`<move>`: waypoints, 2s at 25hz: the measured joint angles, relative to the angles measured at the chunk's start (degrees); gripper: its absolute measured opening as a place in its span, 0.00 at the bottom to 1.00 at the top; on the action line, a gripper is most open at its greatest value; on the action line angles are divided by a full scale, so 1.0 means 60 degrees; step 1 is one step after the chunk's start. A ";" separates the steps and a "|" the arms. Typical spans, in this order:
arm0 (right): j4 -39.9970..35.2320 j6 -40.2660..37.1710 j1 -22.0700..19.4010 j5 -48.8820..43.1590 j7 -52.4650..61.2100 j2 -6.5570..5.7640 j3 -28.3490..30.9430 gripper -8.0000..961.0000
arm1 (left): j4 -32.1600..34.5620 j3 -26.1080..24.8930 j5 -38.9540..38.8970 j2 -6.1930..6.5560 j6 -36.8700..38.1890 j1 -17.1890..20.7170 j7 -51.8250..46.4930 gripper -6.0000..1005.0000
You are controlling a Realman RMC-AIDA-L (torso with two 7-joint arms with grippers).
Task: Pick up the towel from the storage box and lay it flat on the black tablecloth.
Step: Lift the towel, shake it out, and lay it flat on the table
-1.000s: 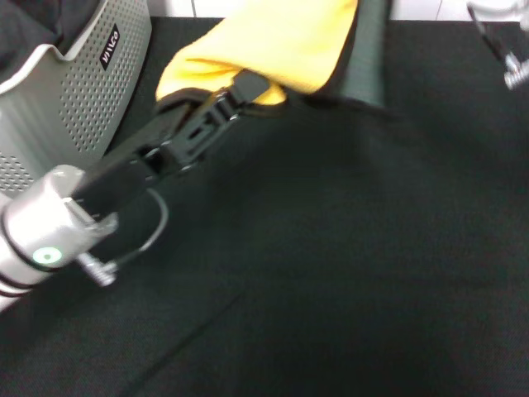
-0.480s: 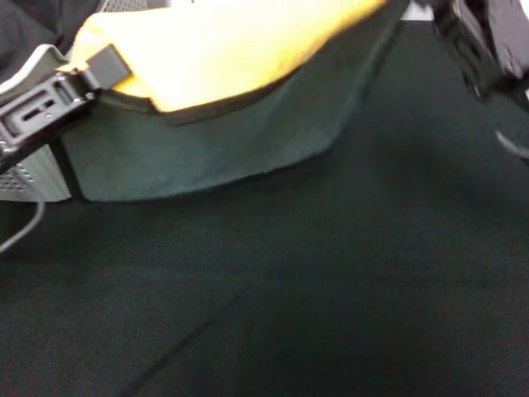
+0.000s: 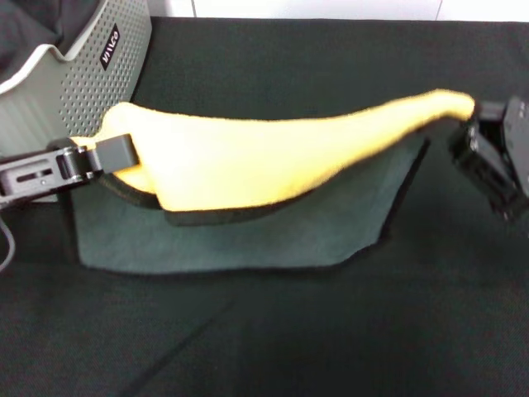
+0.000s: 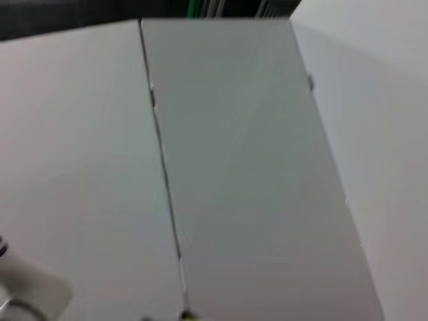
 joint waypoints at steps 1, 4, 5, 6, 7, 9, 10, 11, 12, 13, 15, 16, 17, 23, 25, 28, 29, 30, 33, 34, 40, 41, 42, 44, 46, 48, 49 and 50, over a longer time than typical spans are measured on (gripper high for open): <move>0.0001 -0.0006 -0.0006 -0.0063 0.0004 -0.0014 -0.0001 0.09 | 0.0067 -0.0002 0.0039 0.0084 0.0004 -0.0029 -0.0367 0.09; 0.0020 -0.0020 -0.0073 -0.0432 0.0023 -0.0112 -0.0001 0.09 | 0.0062 -0.0004 0.0165 0.0136 0.0006 -0.0069 -0.0670 0.09; 0.0029 -0.0021 -0.0122 -0.0473 0.0022 -0.0136 0.0000 0.09 | 0.0062 -0.0006 0.0312 0.0164 0.0007 -0.0079 -0.0747 0.09; 0.0039 -0.0022 -0.0184 -0.0507 0.0018 -0.0161 0.0027 0.09 | 0.0063 -0.0006 0.0394 0.0185 0.0008 -0.0081 -0.0763 0.09; 0.0042 -0.0023 -0.0239 -0.0508 0.0009 -0.0190 0.0092 0.09 | 0.0059 -0.0008 0.0436 0.0206 0.0009 -0.0077 -0.0768 0.09; 0.0057 -0.0025 -0.0399 -0.0521 -0.0023 -0.0232 0.0334 0.09 | 0.0014 -0.0082 0.0448 0.0241 0.0007 -0.0032 -0.0771 0.09; 0.0057 -0.0025 -0.0443 -0.0529 -0.0028 -0.0252 0.0406 0.09 | -0.0010 -0.0150 0.0450 0.0252 0.0007 0.0005 -0.0772 0.09; 0.0058 -0.0027 -0.0484 -0.0550 -0.0030 -0.0276 0.0473 0.09 | -0.0016 -0.0243 0.0473 0.0261 0.0007 0.0059 -0.0773 0.09; 0.0050 -0.0032 -0.0509 -0.0588 -0.0027 -0.0309 0.0517 0.09 | -0.0019 -0.0316 0.0491 0.0269 0.0007 0.0102 -0.0772 0.09; 0.0050 -0.0036 -0.0509 -0.0619 -0.0016 -0.0335 0.0512 0.09 | -0.0028 -0.0367 0.0490 0.0273 0.0006 0.0169 -0.0762 0.09; 0.0052 -0.0042 -0.0506 -0.0717 0.0010 -0.0364 0.0502 0.09 | -0.0037 -0.0500 0.0488 0.0281 0.0006 0.0232 -0.0741 0.09; 0.0056 -0.0044 -0.0506 -0.0778 0.0028 -0.0368 0.0501 0.09 | -0.0023 -0.0598 0.0491 0.0284 0.0006 0.0282 -0.0729 0.09; 0.0063 -0.0045 -0.0504 -0.0852 0.0053 -0.0368 0.0502 0.09 | -0.0002 -0.0699 0.0511 0.0289 0.0007 0.0334 -0.0718 0.09; 0.0072 -0.0053 -0.0531 -0.1236 0.0178 -0.0354 0.0592 0.09 | 0.0362 -0.0851 0.0761 0.0480 0.0024 0.0495 -0.0902 0.09; 0.0075 -0.0060 -0.0542 -0.1251 0.0194 -0.0373 0.0595 0.09 | 0.0831 -0.0855 0.1118 0.0647 0.0032 0.0514 -0.1064 0.09; 0.0045 -0.0126 -0.0546 -0.1376 0.0260 -0.0414 0.0605 0.09 | 0.1722 -0.0891 0.1702 0.0845 0.0040 0.0520 -0.1272 0.09; 0.0028 -0.0186 -0.0547 -0.1468 0.0299 -0.0422 0.0608 0.09 | 0.1979 -0.0904 0.1819 0.0887 0.0039 0.0520 -0.1311 0.09; 0.0015 -0.0243 -0.0548 -0.1538 0.0335 -0.0429 0.0613 0.09 | 0.1979 -0.0904 0.1819 0.0887 0.0039 0.0520 -0.1311 0.09; -0.0035 -0.0466 -0.0549 -0.1846 0.0473 -0.0434 0.0614 0.09 | 0.2521 -0.1119 0.2184 0.0943 0.0040 0.0520 -0.1530 0.09; -0.0039 -0.0506 -0.0550 -0.1904 0.0500 -0.0435 0.0615 0.09 | 0.2521 -0.1119 0.2184 0.0943 0.0040 0.0520 -0.1530 0.09; 0.0054 -0.0537 -0.0653 -0.1970 0.0504 -0.0428 0.0963 0.10 | 0.2561 -0.1672 0.2262 0.0826 0.0040 0.0535 -0.2086 0.09; 0.0041 -0.0545 -0.0717 -0.1982 0.0492 -0.0421 0.1175 0.10 | 0.2562 -0.1718 0.2263 0.0803 0.0040 0.0535 -0.2127 0.09; 0.0025 -0.0561 -0.0750 -0.1987 0.0482 -0.0416 0.1295 0.10 | 0.2562 -0.1751 0.2264 0.0777 0.0040 0.0533 -0.2137 0.09; -0.0052 -0.0704 -0.0767 -0.1992 0.0488 -0.0410 0.1614 0.10 | 0.2532 -0.1899 0.2328 0.0701 0.0039 0.0539 -0.2086 0.09; -0.0234 -0.0922 -0.0675 -0.1990 0.0570 -0.0407 0.1949 0.10 | 0.2484 -0.2201 0.2549 0.0547 0.0034 0.0556 -0.1976 0.09; -0.0700 -0.1023 -0.0574 -0.1992 0.0799 -0.0389 0.2248 0.10 | 0.2451 -0.2723 0.3047 0.0322 0.0027 0.0577 -0.1809 0.09; -0.1058 -0.1005 -0.0515 -0.1991 0.0938 -0.0381 0.2358 0.10 | 0.2439 -0.3085 0.3386 0.0160 0.0023 0.0594 -0.1721 0.09; -0.1589 -0.0890 -0.0432 -0.1993 0.1091 -0.0367 0.2456 0.10 | 0.2425 -0.3375 0.3737 0.0035 0.0021 0.0612 -0.1647 0.09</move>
